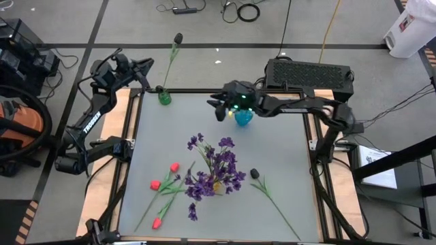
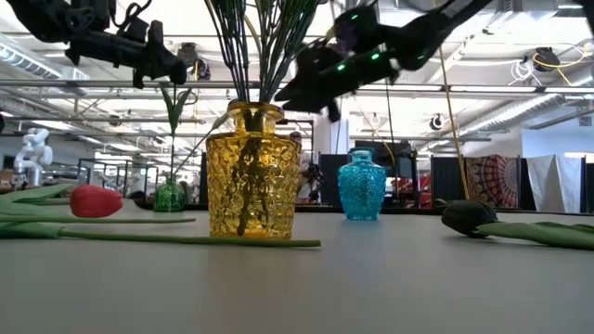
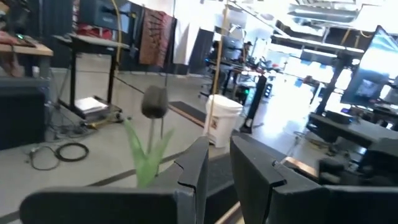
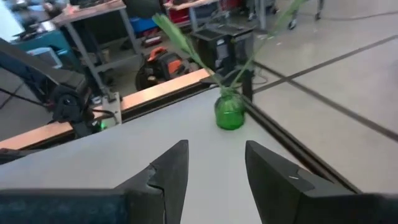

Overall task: Sort flowers into vase by color
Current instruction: Put the bottom black flower into the green vase

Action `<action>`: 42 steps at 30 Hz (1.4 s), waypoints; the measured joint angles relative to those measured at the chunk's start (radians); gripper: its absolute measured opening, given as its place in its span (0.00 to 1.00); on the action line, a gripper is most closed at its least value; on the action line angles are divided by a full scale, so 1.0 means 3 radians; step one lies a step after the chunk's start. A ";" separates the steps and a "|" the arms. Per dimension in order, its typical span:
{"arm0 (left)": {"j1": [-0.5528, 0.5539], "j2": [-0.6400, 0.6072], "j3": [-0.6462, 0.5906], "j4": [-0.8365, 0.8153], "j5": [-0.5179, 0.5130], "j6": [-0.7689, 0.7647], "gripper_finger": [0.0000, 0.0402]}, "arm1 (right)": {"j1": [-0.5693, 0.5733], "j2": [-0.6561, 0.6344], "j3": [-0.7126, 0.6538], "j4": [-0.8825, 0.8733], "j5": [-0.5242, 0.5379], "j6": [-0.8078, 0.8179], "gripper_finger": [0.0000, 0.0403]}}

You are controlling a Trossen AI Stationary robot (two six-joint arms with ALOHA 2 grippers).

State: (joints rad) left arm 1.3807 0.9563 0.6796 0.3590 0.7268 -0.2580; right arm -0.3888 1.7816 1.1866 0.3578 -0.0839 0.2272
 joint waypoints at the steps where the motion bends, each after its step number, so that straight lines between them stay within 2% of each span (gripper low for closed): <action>1: -0.0008 -0.0019 0.0000 -0.0042 0.0022 0.0003 0.18 | -0.0013 0.0115 0.0118 -0.0004 -0.0028 0.0001 0.37; 6: -0.0020 -0.0198 0.0000 -0.0368 0.0166 0.0131 0.18 | -0.0059 0.0655 0.0731 0.0007 -0.0085 -0.0008 0.37; 13: -0.0028 -0.0567 0.0001 -0.0904 0.0221 0.0450 0.18 | -0.0148 0.1170 0.1439 0.0012 -0.0091 0.0004 0.37; 17: -0.0049 -0.0682 0.0001 -0.1089 0.0228 0.0486 0.18 | -0.0199 0.1312 0.1666 -0.0035 -0.0090 0.0066 0.37; 23: -0.0262 -0.0664 0.0001 -0.1155 0.0240 0.0476 0.18 | -0.0213 0.1306 0.1701 -0.0120 -0.0074 -0.0009 0.37; 29: -0.0637 -0.0695 0.0001 -0.1155 -0.0195 0.0363 0.18 | -0.0181 0.1299 0.1701 -0.0192 -0.0089 -0.0124 0.37; 42: -0.1602 -0.0790 0.0003 -0.1137 -0.1814 0.0720 0.18 | -0.0173 0.1288 0.1701 -0.0463 -0.0088 -0.0360 0.37</action>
State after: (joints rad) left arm 0.9000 0.7193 0.6805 0.0180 0.1825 -0.0419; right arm -0.4407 2.1679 1.6969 0.2188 -0.1103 0.1191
